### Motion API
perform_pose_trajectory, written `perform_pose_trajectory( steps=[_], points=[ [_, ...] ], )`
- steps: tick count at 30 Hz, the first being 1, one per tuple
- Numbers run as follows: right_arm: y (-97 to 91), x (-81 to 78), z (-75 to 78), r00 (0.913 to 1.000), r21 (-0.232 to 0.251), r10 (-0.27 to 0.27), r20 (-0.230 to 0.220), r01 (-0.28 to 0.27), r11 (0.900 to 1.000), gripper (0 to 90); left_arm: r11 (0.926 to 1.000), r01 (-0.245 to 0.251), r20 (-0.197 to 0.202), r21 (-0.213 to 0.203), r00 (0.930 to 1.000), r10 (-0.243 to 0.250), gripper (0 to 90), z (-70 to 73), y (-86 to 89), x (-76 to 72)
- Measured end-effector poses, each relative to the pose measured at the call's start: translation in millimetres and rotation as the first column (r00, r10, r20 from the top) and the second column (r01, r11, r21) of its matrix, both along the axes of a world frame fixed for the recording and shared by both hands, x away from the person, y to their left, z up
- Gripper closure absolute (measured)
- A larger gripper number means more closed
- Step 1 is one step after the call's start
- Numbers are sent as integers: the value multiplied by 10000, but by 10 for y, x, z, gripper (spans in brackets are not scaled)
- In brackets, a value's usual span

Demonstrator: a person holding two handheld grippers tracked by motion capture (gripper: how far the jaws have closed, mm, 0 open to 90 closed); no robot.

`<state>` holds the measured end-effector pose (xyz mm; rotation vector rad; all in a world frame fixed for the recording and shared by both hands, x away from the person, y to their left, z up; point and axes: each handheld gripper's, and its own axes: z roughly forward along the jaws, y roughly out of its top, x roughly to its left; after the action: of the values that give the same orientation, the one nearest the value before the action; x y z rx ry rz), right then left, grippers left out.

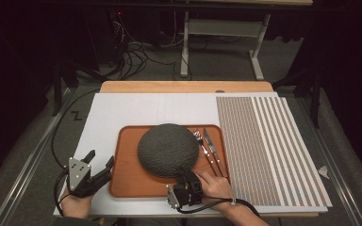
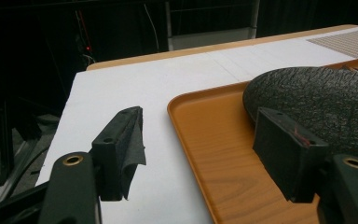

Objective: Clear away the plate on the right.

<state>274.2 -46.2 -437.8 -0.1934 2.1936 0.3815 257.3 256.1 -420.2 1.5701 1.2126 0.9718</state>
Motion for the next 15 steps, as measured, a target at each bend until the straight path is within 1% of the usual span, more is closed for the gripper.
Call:
perform_pose_trajectory(
  steps=[2, 5, 7, 8, 9, 10, 12, 14, 15],
  points=[
    [-24, 2, 5, 10000, 32, 10, 1, -10, 10000, 651, 10000, -3, -5, -7, 10000, 3, 332, -1, 0, 1],
    [-76, 4, 13, 10000, -44, -85, 52, 85, 10000, 651, 10000, -1, -4, 4, 10000, 1, 332, -1, -1, 1],
    [-124, 3, 19, 9996, -18, -279, 14, 279, 9996, 651, 10000, -3, 0, 0, 10000, 3, 332, -1, -1, 1],
    [-153, 10, 25, 9995, 8, -315, 38, 315, 9995, 651, 10000, -7, -2, 2, 10000, 7, 332, -1, -1, 1],
    [-168, 24, 31, 9997, 6, -218, 68, 218, 9998, 652, 10000, -10, -7, 3, 10000, 10, 332, -1, -2, 2],
    [-190, 19, 27, 9992, 75, -386, 39, 386, 9992, 652, 10000, -12, -5, 7, 10000, 12, 332, -1, -2, 2],
    [-224, 34, 32, 9993, 70, -360, 83, 359, 9993, 651, 10000, -16, -4, 6, 10000, 16, 332, -1, -2, 2],
    [-256, 36, 33, 9988, 62, -492, 41, 492, 9988, 651, 10000, -26, -4, 2, 10000, 26, 332, -2, -2, 3],
    [-270, 43, 32, 9989, 94, -464, 77, 464, 9989, 651, 10000, -28, -5, 3, 10000, 28, 332, -2, -2, 3]
  ],
)
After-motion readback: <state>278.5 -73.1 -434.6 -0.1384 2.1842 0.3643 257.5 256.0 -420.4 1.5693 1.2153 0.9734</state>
